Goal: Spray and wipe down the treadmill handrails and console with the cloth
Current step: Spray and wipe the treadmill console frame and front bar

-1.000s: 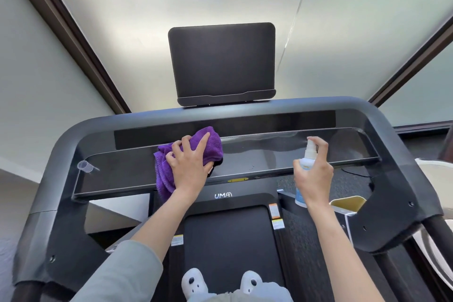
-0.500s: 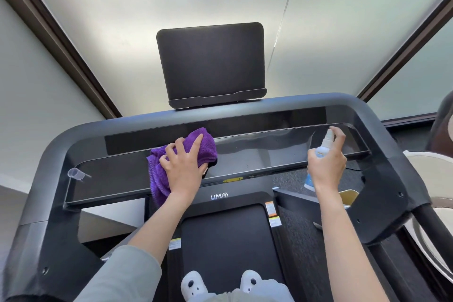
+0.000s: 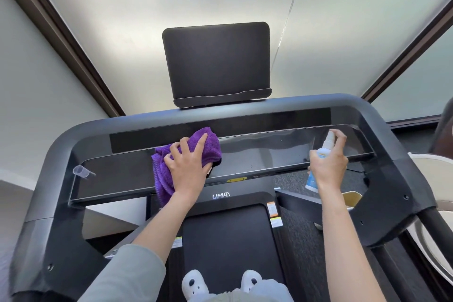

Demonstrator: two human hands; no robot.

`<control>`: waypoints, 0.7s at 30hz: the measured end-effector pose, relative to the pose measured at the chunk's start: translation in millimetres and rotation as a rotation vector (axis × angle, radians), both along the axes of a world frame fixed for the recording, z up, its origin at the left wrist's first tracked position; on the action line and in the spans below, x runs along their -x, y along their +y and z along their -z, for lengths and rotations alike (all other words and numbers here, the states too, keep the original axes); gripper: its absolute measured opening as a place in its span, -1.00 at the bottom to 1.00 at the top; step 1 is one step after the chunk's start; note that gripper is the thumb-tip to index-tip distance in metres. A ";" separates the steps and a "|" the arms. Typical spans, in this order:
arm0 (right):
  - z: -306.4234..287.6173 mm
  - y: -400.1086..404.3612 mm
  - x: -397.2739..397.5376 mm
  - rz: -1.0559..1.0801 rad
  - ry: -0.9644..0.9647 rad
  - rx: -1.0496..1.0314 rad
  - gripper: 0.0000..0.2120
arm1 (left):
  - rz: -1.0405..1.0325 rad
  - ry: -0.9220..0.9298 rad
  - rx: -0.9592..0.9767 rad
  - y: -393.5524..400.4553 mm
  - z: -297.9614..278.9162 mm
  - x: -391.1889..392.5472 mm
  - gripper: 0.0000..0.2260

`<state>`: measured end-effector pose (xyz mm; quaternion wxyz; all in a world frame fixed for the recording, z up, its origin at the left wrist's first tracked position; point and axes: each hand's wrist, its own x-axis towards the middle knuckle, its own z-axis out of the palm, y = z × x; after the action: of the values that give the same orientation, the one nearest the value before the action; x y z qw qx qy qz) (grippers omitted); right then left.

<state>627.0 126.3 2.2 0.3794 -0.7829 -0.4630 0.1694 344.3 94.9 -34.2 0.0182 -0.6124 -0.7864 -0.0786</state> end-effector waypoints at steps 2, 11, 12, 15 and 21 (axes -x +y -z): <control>-1.7 -3.0 10.5 -0.044 0.016 0.006 -0.48 | 0.004 -0.005 0.024 -0.5 -2.1 0.5 -0.31; -9.9 -11.9 85.7 -0.425 0.074 -0.018 -0.43 | -0.007 -0.243 -0.136 -17.2 -33.5 46.1 -0.43; -10.5 -11.6 93.5 -0.455 0.059 -0.018 -0.43 | -0.046 -0.251 -0.190 -19.7 -36.4 54.4 -0.42; -11.9 -10.8 116.0 -0.533 0.057 0.012 -0.42 | -0.162 -0.262 -0.269 -25.2 -38.6 82.6 -0.40; -8.4 -13.7 143.9 -0.607 0.080 0.011 -0.41 | -0.066 -0.277 -0.019 -37.7 -17.2 108.8 -0.20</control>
<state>483.1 112.6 10.6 0.3249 -0.6036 -0.6597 0.3082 235.4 57.2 -17.0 -0.0824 -0.5694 -0.8002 -0.1692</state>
